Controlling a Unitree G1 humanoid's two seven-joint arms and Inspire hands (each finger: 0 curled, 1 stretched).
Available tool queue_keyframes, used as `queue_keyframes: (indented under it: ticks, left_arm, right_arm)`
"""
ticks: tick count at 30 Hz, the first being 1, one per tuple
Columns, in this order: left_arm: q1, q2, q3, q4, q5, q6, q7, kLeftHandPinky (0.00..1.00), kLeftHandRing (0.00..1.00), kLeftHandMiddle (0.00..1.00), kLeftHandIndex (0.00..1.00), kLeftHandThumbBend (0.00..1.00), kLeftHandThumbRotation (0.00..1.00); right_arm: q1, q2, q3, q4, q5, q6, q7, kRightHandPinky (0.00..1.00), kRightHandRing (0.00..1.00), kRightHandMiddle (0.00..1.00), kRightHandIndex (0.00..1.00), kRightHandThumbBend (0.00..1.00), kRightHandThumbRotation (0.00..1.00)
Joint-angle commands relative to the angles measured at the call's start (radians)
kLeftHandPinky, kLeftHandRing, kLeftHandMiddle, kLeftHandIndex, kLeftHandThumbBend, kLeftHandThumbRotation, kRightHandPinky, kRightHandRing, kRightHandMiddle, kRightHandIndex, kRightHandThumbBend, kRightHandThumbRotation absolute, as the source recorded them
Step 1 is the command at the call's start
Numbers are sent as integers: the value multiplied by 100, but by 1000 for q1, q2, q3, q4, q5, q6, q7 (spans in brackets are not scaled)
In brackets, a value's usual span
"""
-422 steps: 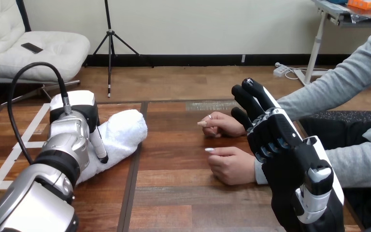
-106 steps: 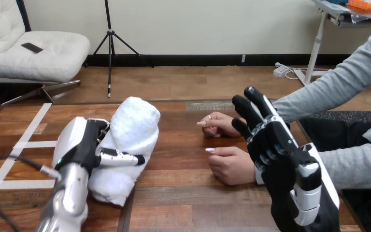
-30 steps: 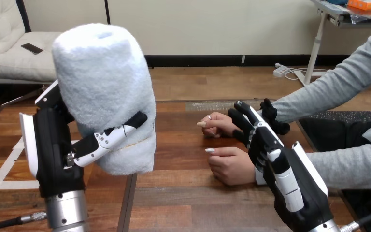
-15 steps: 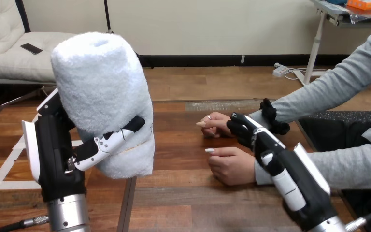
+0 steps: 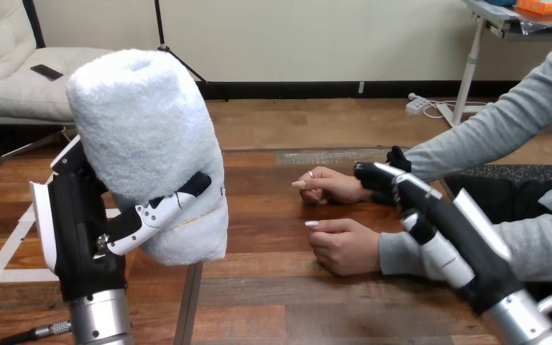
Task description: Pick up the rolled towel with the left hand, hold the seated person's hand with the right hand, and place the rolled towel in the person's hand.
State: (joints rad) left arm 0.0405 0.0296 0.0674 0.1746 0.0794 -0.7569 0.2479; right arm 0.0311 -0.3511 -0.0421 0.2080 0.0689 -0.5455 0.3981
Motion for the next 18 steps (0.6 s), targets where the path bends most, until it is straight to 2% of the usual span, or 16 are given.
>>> queue_keyframes:
  ticks: [1,12,18]
  left_arm:
    - [-77,-4,14,-5,-10,-35,-10,29,34,40,43,59,0]
    - [-70,-8,21,-3,-14,-39,-27,29,34,40,43,59,0]
    - [-64,-11,27,-3,-14,-37,-34,29,34,40,44,59,0]
  right_arm:
    - [-128,-40,-24,66,-17,-39,4,83,87,86,83,95,100]
    - [-246,-100,-22,235,-80,-101,-4,81,85,84,83,92,95]
    - [-309,-123,-16,328,-89,-128,12,80,85,85,83,93,86]
